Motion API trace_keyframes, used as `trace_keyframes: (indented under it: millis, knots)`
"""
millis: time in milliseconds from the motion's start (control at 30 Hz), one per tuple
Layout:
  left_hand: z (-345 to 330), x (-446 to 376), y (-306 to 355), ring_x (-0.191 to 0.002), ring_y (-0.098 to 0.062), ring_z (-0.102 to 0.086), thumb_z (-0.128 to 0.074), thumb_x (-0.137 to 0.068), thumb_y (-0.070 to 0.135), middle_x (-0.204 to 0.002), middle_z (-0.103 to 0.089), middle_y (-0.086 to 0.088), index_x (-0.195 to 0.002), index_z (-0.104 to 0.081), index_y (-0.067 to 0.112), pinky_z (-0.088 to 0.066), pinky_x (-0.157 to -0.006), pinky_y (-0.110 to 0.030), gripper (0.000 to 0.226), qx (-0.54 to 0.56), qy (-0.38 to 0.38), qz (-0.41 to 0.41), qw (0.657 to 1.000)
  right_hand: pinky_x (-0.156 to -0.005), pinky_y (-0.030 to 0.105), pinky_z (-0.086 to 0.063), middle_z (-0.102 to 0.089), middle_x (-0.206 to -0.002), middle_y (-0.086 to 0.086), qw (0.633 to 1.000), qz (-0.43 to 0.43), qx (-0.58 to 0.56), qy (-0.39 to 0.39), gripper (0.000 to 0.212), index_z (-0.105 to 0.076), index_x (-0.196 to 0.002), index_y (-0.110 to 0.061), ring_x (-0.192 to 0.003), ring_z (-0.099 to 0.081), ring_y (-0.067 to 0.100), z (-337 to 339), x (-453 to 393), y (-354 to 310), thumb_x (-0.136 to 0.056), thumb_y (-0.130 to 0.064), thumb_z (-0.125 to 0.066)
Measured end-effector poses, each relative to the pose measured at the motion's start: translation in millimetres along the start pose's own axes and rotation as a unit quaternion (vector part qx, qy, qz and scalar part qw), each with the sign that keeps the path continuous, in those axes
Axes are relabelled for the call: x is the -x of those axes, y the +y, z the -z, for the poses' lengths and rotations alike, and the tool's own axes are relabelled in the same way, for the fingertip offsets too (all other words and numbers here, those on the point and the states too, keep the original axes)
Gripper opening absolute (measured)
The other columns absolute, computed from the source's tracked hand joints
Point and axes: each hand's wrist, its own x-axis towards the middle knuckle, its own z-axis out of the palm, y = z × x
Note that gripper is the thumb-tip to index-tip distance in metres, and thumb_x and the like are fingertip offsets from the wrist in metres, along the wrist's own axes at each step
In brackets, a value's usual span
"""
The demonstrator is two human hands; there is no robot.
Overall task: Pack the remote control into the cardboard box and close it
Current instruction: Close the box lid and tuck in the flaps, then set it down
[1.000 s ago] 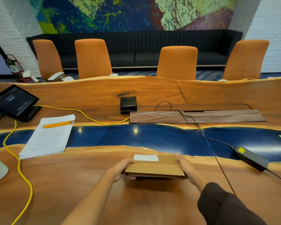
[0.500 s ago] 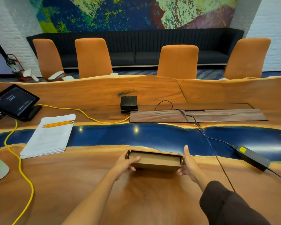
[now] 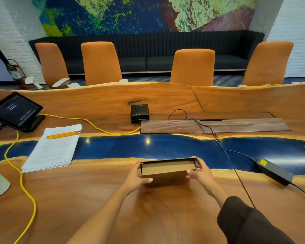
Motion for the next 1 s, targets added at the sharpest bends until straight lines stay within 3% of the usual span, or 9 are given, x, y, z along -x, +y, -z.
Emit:
trace_keyframes:
  millis: [133,333,567,733,867,1000]
  knots:
    - [3,-1,-1,-0.124,-0.031,-0.051,-0.076,-0.077,0.013,-0.145,-0.044,-0.008,-0.143,-0.034,0.010,-0.045,-0.104,-0.045,0.078,-0.029,0.038,-0.002,0.999,-0.071,0.025,-0.055,-0.037,-0.144,0.018,1.000,0.006,0.028,0.004,0.075,-0.026,-0.144,-0.021,-0.069,-0.067,0.017,2,3,-2,-0.083,-0.009,-0.068]
    - [13,-3,-1,-0.124,-0.039,-0.049,-0.077,-0.076,0.021,-0.138,-0.052,-0.016,-0.139,-0.040,0.008,-0.045,-0.102,-0.049,0.075,-0.079,0.027,0.014,0.996,-0.059,0.018,-0.051,-0.042,-0.138,0.010,0.995,0.024,0.093,0.006,0.072,-0.029,-0.143,-0.019,-0.076,-0.062,0.016,0,6,-3,-0.083,-0.019,-0.069]
    - [6,-3,1,-0.136,-0.030,-0.038,-0.070,-0.082,0.020,-0.151,-0.036,-0.014,-0.149,-0.019,0.013,-0.037,-0.108,-0.038,0.085,-0.062,0.050,0.035,0.996,-0.055,0.015,-0.043,-0.053,-0.122,0.018,0.993,0.020,0.115,0.002,0.068,-0.030,-0.141,-0.018,-0.079,-0.057,0.014,-3,-1,-2,-0.084,-0.019,-0.068]
    - [-2,-4,3,-0.143,-0.024,-0.026,-0.066,-0.086,0.014,-0.157,-0.022,-0.007,-0.151,-0.006,0.016,-0.028,-0.114,-0.037,0.088,-0.033,0.040,0.021,0.998,-0.054,0.014,-0.044,-0.030,-0.148,0.011,0.990,0.028,0.137,-0.015,0.070,-0.013,-0.148,-0.023,-0.079,-0.057,0.012,-10,-5,0,-0.093,-0.017,-0.056]
    - [-4,-5,7,-0.144,-0.022,-0.022,-0.064,-0.087,0.017,-0.159,-0.017,-0.005,-0.151,0.003,0.019,-0.024,-0.117,-0.037,0.092,-0.033,0.032,0.023,0.999,-0.046,0.010,-0.044,-0.023,-0.150,0.009,0.983,0.028,0.176,-0.041,0.072,-0.005,-0.148,-0.026,-0.079,-0.057,0.013,-9,-11,-5,-0.094,-0.015,-0.052]
    - [-5,-6,6,-0.144,-0.022,-0.021,-0.063,-0.088,0.020,-0.159,-0.016,-0.004,-0.151,0.004,0.020,-0.024,-0.116,-0.036,0.092,-0.039,0.034,0.025,0.998,-0.050,0.012,-0.043,-0.021,-0.148,0.007,0.977,0.028,0.202,-0.057,0.074,0.000,-0.148,-0.026,-0.076,-0.059,0.015,-9,-14,-9,-0.095,-0.015,-0.051]
